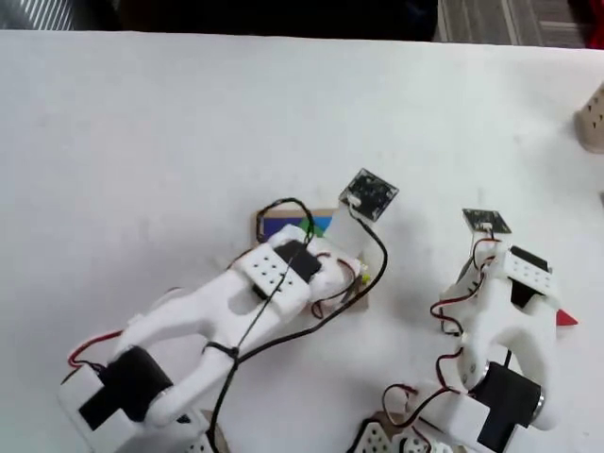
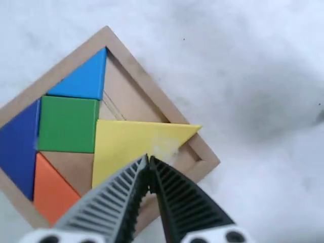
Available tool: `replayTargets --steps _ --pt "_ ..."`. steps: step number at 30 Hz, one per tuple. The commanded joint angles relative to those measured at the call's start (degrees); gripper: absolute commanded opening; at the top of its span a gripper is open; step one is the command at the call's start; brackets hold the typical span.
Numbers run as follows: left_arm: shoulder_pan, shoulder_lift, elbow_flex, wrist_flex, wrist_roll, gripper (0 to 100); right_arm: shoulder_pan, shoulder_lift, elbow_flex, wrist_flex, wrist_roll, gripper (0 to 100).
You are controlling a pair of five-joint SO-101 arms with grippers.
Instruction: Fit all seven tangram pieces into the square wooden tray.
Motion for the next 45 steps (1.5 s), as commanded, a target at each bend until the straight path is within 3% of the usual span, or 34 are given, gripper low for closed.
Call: replayTargets --steps 1,5,11,21,33,41,45 --pt "2.86 -1.54 -2.9 -6.77 0.53 2 0.13 -0.13 -1.76 -0.57 0.7 1.9" --pt "2.86 4.0 -5.45 -12.84 0.53 2 0.13 -0.13 -1.76 -0.57 0.7 1.9" --pt "2.86 12.53 -8.97 -13.1 0.26 2 0.13 -0.13 -1.67 -0.57 0.7 1.9" --pt "-2.24 13.93 -8.97 -1.85 0.44 2 0.13 -0.13 -1.67 -0.66 0.7 1.9" --pt "-2.86 13.85 -9.05 0.18 0.26 2 0.13 -0.13 -1.67 -0.57 1.76 1.9" --pt "-3.21 1.45 -8.09 5.63 0.35 2 0.13 -0.13 -1.67 -0.57 1.76 1.9" --pt "-6.2 -4.62 -1.58 1.76 0.09 2 0.13 -0.13 -1.67 -0.66 1.76 1.9"
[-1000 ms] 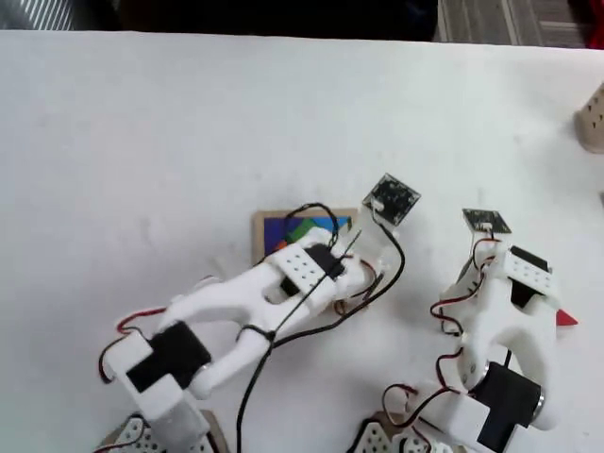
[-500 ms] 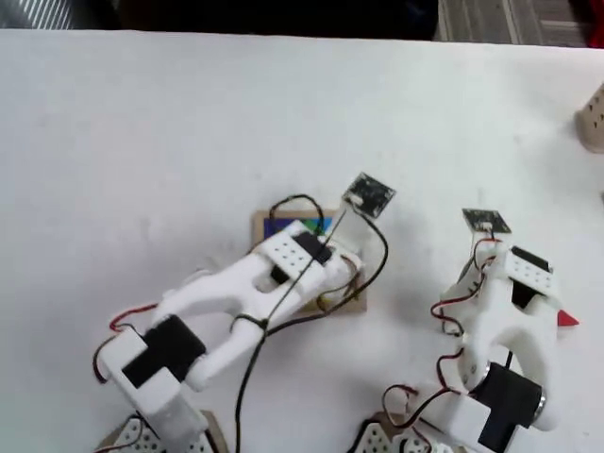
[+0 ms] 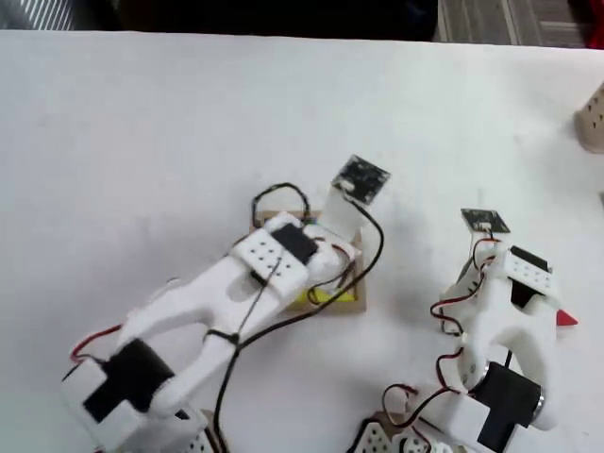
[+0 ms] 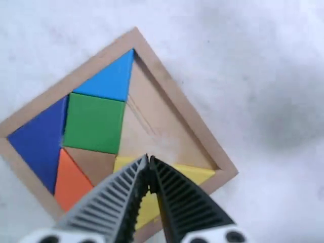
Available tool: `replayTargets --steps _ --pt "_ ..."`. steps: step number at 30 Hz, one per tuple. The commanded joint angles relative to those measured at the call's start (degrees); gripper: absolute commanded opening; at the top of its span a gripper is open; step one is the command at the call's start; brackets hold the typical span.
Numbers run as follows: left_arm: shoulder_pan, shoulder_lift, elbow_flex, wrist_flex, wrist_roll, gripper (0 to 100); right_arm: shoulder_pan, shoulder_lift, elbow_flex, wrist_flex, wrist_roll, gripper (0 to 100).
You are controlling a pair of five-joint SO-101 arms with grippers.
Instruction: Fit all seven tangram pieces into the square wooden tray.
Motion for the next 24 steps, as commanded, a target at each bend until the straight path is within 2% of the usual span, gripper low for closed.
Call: replayTargets --steps 1,5,14,17,20,24 --pt "-4.35 -8.84 5.54 -4.84 0.09 2 0.22 -0.13 -1.67 -0.48 0.62 1.9" --pt "-9.71 -12.7 12.22 -11.87 0.0 2 0.4 -0.13 -1.67 -0.48 0.53 1.9" --pt "-21.85 -18.68 20.22 -18.81 -0.09 2 1.45 -0.13 -2.11 -1.01 -2.11 2.2" --pt "-23.78 -18.68 22.51 -22.24 -4.57 2 2.07 -0.31 -4.57 -0.4 -1.67 2.2" --pt "-24.04 -18.68 25.14 -25.58 -10.9 2 4.44 -0.22 -9.41 2.95 5.27 6.3" --pt "-23.96 -18.68 26.81 -27.52 -12.75 2 7.16 -0.22 -18.46 10.07 20.22 17.4"
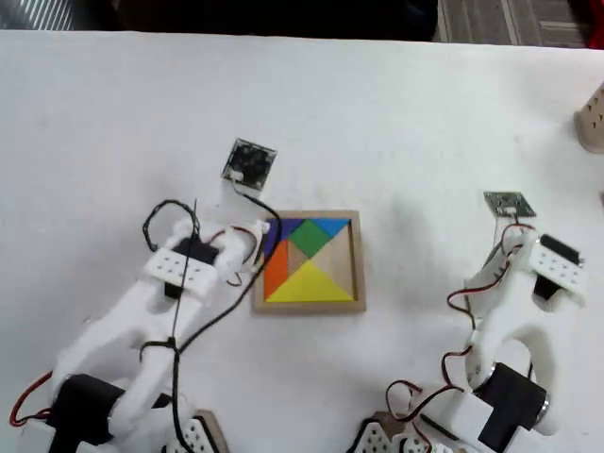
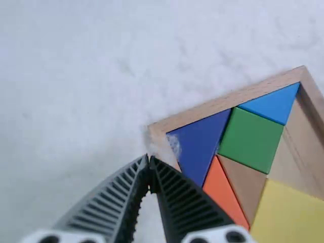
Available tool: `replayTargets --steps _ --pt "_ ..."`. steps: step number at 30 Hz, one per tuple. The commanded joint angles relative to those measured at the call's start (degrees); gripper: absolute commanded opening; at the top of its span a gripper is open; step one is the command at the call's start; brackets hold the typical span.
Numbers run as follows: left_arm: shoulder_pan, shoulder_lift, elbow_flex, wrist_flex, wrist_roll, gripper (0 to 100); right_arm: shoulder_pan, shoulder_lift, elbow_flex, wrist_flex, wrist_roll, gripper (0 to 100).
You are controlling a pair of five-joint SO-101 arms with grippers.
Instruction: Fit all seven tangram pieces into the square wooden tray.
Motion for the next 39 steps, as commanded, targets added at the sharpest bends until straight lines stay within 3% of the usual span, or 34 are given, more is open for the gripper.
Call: replayTargets --steps 1,5,11,17,19,29,39 --pt "-0.66 -2.77 0.18 -2.9 -2.02 2 3.65 -0.22 -9.85 5.32 13.45 19.5" --pt "-0.57 -2.77 0.18 -2.9 -2.2 2 9.27 -0.13 -18.2 7.6 21.89 22.8" --pt "-0.48 -2.77 0.18 -2.81 -2.02 3 14.02 0.66 -19.43 7.69 39.38 22.9" --pt "-0.31 -2.77 0.53 -2.46 -1.76 14 16.22 6.37 -19.52 7.25 65.85 22.9" --pt "-0.31 -2.77 0.53 -2.46 -1.76 13 16.04 8.84 -19.6 5.85 71.38 22.9" --pt "-0.31 -2.77 1.67 -2.81 -2.02 13 14.9 22.29 -19.69 -13.58 72.35 22.9" --pt "-0.22 -2.77 1.49 -2.9 -2.29 14 13.93 30.02 -19.43 -11.38 74.29 22.8"
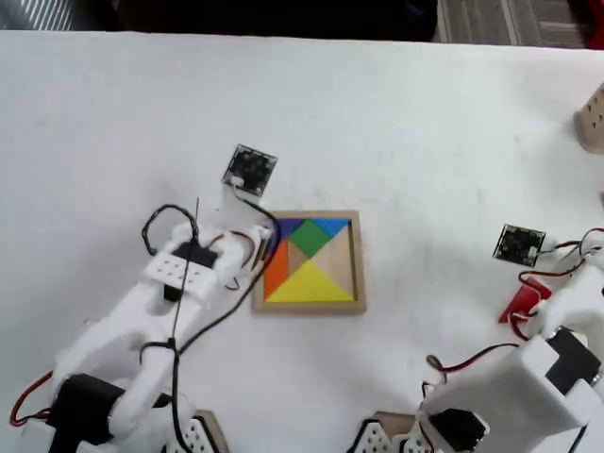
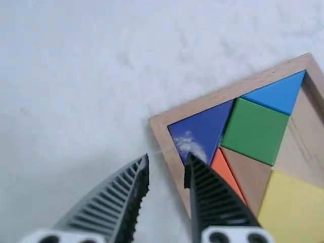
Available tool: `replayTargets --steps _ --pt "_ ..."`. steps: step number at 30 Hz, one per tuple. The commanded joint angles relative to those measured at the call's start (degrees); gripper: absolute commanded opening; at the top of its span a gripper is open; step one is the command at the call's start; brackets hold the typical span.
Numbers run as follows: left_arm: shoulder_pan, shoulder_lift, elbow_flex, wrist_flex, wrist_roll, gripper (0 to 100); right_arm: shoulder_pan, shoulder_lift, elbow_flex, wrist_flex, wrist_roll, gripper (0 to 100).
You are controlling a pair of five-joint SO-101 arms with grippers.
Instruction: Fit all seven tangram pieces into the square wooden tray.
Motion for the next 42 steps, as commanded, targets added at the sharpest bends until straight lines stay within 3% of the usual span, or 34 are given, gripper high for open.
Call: replayTargets --steps 1,20,32,42 --pt "0.04 -2.77 -0.7 -1.32 -0.53 14 -1.27 3.91 0.26 0.4 1.49 22.7" --pt "0.04 -2.77 -0.7 -1.32 -0.53 14 -3.74 17.98 0.35 0.92 1.58 22.9" --pt "0.04 -2.77 -0.7 -1.32 -0.53 14 -4.09 5.41 0.53 20.88 4.75 22.7" --pt "0.04 -2.77 -0.7 -1.32 -0.53 14 -4.35 3.65 1.14 26.33 4.92 22.7"
